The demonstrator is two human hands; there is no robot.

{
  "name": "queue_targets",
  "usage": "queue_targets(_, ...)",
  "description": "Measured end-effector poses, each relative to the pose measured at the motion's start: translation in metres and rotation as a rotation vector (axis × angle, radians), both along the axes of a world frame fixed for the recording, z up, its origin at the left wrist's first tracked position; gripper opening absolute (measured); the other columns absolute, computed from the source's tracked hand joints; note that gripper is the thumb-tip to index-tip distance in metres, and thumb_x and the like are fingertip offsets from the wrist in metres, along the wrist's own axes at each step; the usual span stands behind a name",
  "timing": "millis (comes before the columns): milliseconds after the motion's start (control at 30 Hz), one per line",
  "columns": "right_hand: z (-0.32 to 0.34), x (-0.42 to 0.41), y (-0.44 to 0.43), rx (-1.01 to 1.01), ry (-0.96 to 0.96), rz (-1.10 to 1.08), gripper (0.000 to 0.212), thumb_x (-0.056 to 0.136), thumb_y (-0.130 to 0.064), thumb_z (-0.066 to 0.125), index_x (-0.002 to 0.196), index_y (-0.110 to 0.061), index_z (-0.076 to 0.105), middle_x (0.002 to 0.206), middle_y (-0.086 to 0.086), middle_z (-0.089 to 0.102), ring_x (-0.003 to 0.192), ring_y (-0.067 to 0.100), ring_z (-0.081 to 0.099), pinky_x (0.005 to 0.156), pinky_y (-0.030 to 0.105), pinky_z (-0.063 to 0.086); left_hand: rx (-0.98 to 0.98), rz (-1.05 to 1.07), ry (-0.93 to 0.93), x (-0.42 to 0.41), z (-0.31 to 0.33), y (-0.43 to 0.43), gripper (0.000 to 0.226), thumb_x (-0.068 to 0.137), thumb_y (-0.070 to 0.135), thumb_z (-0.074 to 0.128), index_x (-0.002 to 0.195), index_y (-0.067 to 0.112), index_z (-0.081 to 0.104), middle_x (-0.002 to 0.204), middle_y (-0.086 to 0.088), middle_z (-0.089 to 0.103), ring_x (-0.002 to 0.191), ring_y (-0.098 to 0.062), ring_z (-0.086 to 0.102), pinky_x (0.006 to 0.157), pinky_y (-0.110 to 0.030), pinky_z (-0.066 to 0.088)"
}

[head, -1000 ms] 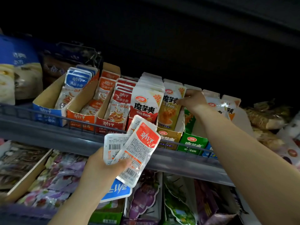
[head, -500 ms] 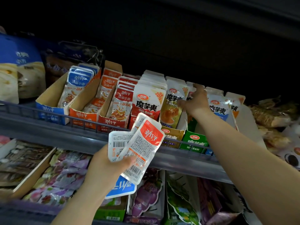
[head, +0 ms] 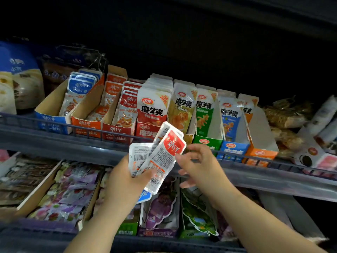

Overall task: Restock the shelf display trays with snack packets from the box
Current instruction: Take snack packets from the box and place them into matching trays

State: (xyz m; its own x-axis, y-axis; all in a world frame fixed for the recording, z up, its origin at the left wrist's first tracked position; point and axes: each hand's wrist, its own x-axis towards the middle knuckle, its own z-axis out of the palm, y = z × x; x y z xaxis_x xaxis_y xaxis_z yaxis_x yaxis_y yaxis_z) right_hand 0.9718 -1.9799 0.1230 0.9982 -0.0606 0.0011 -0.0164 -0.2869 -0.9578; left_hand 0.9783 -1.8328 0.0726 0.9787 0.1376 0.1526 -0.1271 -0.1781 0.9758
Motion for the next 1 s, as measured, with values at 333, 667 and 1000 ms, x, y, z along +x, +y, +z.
queue_targets(333, -0.001, -0.012, 0.003, 0.123, 0.158, -0.044, 0.044, 0.081, -0.040, 0.063, 0.106, -0.030, 0.029, 0.104, -0.004, 0.057, 0.086, 0.013, 0.055, 0.076, 0.038, 0.054, 0.167, -0.037, -0.142, -0.022, -0.008, -0.023, 0.033, 0.072, 0.018, 0.072, 0.092, 0.033, 0.050, 0.077, 0.025, 0.054, 0.079, -0.007, 0.057, 0.067, -0.019, 0.043)
queue_targets(667, 0.006, -0.004, -0.008, 0.221, 0.244, 0.013, 0.022, 0.089, -0.015, 0.047, 0.111, -0.019, 0.045, 0.099, 0.006, 0.062, 0.087, 0.024, 0.062, 0.059, 0.032, 0.056, 0.129, -0.167, -0.159, -0.023, -0.002, -0.018, 0.041, 0.072, 0.011, 0.074, 0.076, 0.044, 0.051, 0.057, 0.033, 0.059, 0.068, 0.022, 0.055, 0.058, 0.001, 0.041)
queue_targets(1000, 0.020, 0.006, -0.006, 0.311, 0.168, -0.137, 0.026, 0.094, 0.000, 0.036, 0.076, -0.011, 0.051, 0.069, 0.008, 0.061, 0.062, 0.020, 0.060, 0.054, 0.034, 0.051, 0.387, -0.116, -0.349, -0.024, -0.001, 0.003, 0.034, 0.071, 0.015, 0.075, 0.104, 0.018, 0.068, 0.078, 0.036, 0.049, 0.066, 0.022, 0.050, 0.061, 0.004, 0.038)
